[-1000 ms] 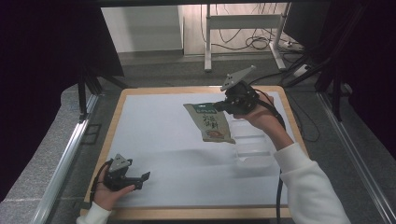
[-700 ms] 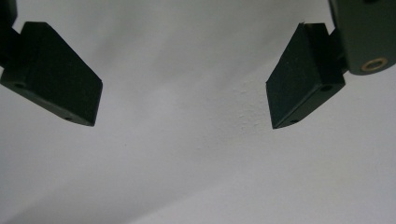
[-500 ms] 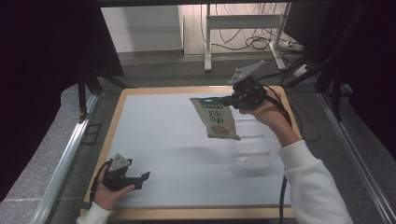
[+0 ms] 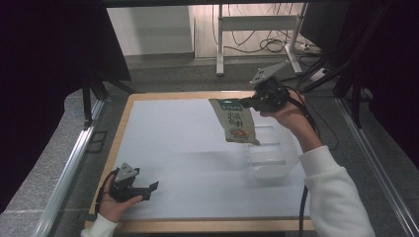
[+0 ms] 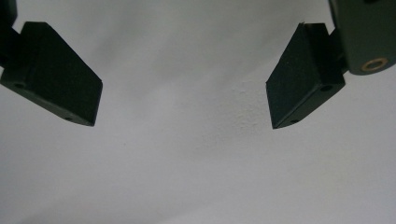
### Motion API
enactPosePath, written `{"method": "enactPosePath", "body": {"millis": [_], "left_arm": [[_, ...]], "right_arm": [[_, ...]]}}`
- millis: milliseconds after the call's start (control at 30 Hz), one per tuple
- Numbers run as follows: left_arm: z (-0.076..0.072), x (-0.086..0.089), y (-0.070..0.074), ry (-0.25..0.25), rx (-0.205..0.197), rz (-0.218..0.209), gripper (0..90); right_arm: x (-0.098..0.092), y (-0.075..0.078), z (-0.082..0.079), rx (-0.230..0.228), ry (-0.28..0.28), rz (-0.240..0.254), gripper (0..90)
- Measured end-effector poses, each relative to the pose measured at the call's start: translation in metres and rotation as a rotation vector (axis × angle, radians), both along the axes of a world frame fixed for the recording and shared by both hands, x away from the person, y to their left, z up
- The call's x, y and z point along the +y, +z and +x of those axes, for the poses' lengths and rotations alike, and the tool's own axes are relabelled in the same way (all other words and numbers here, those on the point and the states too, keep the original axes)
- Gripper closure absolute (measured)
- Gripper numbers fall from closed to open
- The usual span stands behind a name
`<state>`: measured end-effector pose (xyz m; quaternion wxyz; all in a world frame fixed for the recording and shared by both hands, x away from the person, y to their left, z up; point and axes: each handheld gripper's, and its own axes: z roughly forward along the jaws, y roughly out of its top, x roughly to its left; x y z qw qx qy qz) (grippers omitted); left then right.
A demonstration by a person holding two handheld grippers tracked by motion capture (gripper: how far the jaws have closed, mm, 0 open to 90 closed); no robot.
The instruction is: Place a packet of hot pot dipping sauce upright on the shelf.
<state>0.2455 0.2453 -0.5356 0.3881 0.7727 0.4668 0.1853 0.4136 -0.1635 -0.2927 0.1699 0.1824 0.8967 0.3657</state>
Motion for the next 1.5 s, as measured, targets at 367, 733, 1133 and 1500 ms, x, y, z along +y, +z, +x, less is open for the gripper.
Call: {"method": "enactPosePath", "body": {"millis": [367,733,1133,1500], "left_arm": [[0.000,0.000,0.000,0.000,0.000,0.004,10.6],[0.000,0.000,0.000,0.000,0.001,0.005,10.6],[0.001,0.000,-0.001,0.005,0.004,0.012,10.6],[0.001,0.000,-0.002,0.013,0.007,0.014,10.6]], "right_arm": [[-0.016,-0.001,0.012,0.006,-0.044,0.014,89.7],[-0.036,0.001,0.024,-0.003,-0.079,0.027,89.7],[-0.048,-0.002,0.044,0.002,-0.102,0.029,89.8],[-0.060,-0.003,0.056,0.001,-0.105,0.030,89.7]]}}
